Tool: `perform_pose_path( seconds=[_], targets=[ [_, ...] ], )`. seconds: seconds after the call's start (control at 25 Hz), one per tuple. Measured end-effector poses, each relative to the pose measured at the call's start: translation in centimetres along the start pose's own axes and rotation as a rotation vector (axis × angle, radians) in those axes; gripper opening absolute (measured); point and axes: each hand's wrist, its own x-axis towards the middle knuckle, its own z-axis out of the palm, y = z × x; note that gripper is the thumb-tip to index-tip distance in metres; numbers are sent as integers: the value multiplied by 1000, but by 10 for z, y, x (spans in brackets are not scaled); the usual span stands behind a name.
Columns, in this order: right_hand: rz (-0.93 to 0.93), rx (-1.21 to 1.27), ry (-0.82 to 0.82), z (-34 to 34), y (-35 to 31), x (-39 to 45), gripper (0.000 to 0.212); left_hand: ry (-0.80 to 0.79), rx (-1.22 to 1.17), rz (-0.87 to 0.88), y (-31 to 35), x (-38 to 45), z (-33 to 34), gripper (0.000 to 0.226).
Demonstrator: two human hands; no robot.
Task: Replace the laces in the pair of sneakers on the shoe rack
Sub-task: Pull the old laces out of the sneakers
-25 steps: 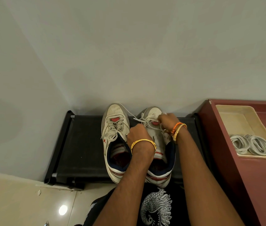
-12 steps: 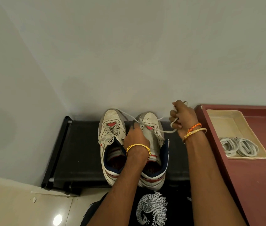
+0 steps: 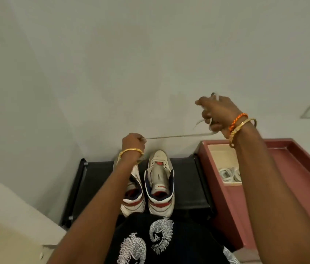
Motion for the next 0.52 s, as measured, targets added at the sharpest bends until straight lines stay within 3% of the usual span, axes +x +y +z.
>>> perform_pose_path(
  seconds=[0.12, 0.2, 0.24, 0.32, 0.36, 0.44, 0.52],
  targets=[
    [-119, -418, -151, 5, 8, -17, 32, -139, -622, -145, 54, -23, -34, 19],
    [-129, -491, -260, 23, 20, -30, 57, -221, -749, -127, 90, -49, -47, 19],
    [-152, -490, -275, 31, 25, -34, 55, -253, -740, -99, 103, -61, -50, 16],
    [-168, -379, -220, 41, 31, -39, 21, -239, -689, -40, 117, -78, -55, 10],
    [-130, -292, -159, 41, 32, -40, 17, -213, -632, 2, 118, -84, -55, 11],
    [-40, -35, -60, 37, 33, -45, 29, -271, -502, 65, 112, -92, -50, 31],
    [14, 286, -16, 32, 31, -56, 31, -485, -403, 43, 100, -106, -35, 53]
  ],
)
